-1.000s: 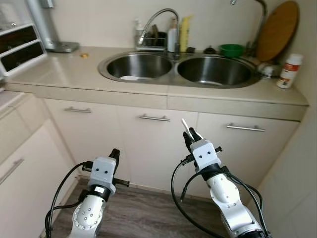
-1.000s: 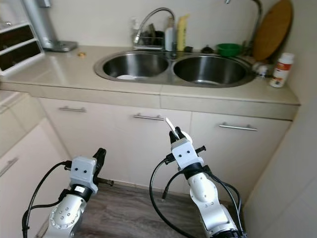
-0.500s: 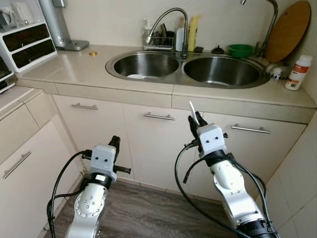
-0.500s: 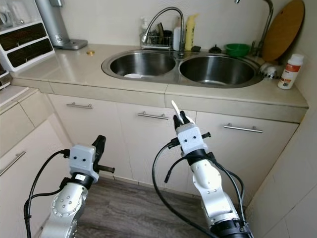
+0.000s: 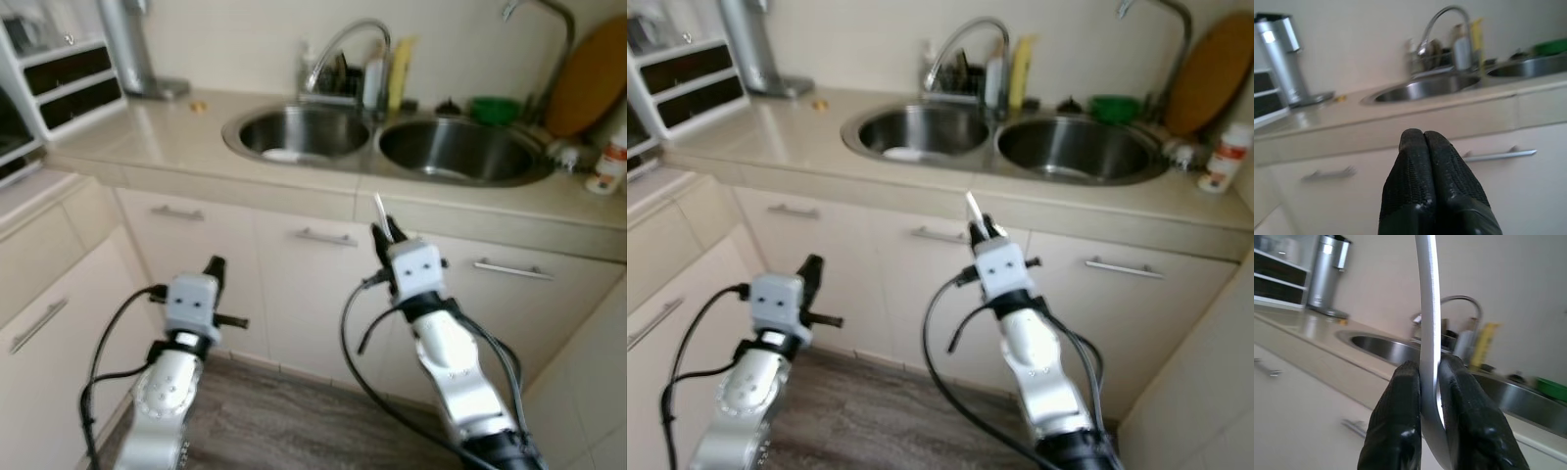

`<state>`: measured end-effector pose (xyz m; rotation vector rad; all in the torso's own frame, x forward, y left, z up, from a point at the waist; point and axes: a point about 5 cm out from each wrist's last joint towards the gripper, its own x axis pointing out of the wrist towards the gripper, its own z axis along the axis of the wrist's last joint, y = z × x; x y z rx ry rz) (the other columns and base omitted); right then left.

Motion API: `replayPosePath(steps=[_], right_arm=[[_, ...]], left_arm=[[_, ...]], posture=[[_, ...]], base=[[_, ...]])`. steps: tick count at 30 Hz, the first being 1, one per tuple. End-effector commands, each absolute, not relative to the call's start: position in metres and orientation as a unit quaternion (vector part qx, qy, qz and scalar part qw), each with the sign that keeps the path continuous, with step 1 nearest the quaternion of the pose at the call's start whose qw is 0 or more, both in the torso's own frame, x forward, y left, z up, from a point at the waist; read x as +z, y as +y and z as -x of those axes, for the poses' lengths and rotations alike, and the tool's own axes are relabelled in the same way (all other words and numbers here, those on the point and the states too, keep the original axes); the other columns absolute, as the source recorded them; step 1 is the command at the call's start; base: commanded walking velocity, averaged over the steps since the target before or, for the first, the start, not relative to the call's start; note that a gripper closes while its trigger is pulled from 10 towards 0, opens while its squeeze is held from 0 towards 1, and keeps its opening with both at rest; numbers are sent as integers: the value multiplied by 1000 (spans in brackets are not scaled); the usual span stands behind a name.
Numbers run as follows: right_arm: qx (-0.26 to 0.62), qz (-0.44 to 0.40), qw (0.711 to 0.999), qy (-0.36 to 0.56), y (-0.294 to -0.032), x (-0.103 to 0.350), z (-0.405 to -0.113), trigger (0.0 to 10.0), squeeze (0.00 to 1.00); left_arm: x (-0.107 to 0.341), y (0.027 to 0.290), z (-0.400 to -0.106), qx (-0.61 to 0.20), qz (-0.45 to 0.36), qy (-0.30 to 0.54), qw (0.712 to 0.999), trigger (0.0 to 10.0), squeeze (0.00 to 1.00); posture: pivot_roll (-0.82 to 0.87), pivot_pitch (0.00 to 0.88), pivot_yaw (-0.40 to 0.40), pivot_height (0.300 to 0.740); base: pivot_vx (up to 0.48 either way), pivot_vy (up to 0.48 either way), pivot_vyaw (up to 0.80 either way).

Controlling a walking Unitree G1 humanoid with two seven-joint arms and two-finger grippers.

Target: Kitchen organization

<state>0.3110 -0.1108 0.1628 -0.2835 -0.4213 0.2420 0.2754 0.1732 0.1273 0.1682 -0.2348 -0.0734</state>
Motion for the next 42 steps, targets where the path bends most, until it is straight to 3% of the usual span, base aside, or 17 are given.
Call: replayPosePath(steps=[1, 19, 23, 30, 42], right_arm=[[105, 146, 961, -208, -118, 165, -312, 10000, 0], [108, 151, 960, -208, -116, 166, -313, 10000, 0], [116, 181, 952, -216, -111, 167, -313, 10000, 0], [107, 153, 958, -216, -114, 169, -314, 10000, 0], [100, 138, 955, -244, -112, 184, -318, 10000, 0]], left_arm=[[129, 167, -277, -43, -79, -116, 989, 10000, 0], [138, 168, -282, -36, -75, -126, 988, 10000, 0], [138, 168, -283, -37, -75, -126, 988, 10000, 0], [139, 167, -283, -39, -77, -127, 988, 10000, 0], [149, 167, -285, -35, -81, -147, 985, 10000, 0]], posture=[[-73, 0, 23, 740], [-71, 0, 24, 740], [-71, 0, 24, 740], [-70, 0, 22, 740], [-65, 0, 23, 740]], base=[[334, 0, 0], [344, 0, 0], [357, 0, 722], [357, 0, 771], [356, 0, 0]])
